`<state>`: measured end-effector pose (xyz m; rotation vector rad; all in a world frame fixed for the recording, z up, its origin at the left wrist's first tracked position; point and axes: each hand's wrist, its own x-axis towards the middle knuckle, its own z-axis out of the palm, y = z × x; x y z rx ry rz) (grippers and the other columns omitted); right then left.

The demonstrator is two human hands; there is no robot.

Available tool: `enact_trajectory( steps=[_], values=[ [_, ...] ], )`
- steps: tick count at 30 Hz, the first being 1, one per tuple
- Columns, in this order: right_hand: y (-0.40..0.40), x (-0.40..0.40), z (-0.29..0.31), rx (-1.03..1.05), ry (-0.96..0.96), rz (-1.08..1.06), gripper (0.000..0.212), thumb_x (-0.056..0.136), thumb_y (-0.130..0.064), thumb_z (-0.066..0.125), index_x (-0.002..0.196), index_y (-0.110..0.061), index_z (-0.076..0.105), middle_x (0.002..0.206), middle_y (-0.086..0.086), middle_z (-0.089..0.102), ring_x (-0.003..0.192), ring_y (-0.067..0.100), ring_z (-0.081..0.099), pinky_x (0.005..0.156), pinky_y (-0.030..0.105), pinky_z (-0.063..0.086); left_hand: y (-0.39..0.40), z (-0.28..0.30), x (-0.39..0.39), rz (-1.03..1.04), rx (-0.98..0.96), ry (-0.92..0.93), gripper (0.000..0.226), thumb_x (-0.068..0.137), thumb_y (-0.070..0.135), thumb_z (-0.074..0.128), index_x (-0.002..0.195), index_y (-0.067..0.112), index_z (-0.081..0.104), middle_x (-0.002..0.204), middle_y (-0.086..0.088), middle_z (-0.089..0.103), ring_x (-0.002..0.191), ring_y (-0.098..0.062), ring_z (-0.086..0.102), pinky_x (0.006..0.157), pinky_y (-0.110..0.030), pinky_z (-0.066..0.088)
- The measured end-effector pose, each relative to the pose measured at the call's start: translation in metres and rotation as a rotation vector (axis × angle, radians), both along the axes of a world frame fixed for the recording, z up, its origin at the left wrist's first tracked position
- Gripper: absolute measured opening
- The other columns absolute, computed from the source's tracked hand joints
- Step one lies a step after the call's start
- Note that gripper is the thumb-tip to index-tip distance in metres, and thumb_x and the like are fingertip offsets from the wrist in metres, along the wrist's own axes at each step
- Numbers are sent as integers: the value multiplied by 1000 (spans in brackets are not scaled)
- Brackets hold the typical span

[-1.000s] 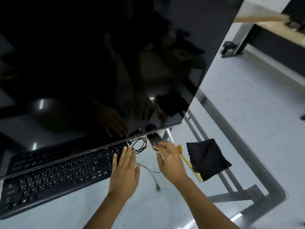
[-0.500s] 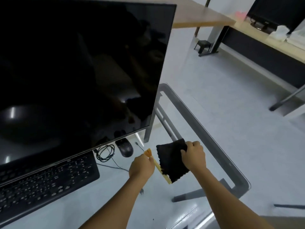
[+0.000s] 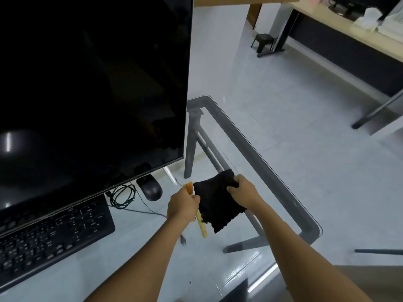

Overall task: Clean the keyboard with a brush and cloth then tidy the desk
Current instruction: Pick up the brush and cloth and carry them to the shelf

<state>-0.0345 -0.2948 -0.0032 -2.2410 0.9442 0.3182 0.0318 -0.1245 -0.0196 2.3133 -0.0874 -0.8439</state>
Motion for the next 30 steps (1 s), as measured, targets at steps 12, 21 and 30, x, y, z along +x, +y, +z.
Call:
enact_trajectory(
  steps=[12, 21, 30],
  values=[
    [-23, -21, 166, -236, -296, -131, 26, 100, -21, 46, 121, -10, 57, 109, 10, 63, 90, 24, 53, 73, 29, 39, -30, 161, -6, -218, -306, -176, 32, 95, 30, 44, 71, 12, 56, 62, -10, 67, 59, -23, 69, 61, -36, 58],
    [-76, 34, 359, -428, -662, -117, 20, 97, -20, 46, 103, -6, 59, 92, 13, 61, 80, 27, 57, 58, 31, 37, -84, 347, 32, -207, -432, -472, 35, 97, 32, 47, 76, 8, 62, 54, -6, 64, 45, -15, 58, 52, -25, 49],
    [-55, 149, 452, -232, -891, 230, 27, 97, -21, 48, 110, -1, 61, 104, 18, 66, 94, 32, 62, 86, 47, 51, -62, 432, 149, 140, -249, -706, 30, 93, 27, 51, 84, 1, 64, 42, -4, 60, 38, -17, 54, 45, -22, 45]
  ],
)
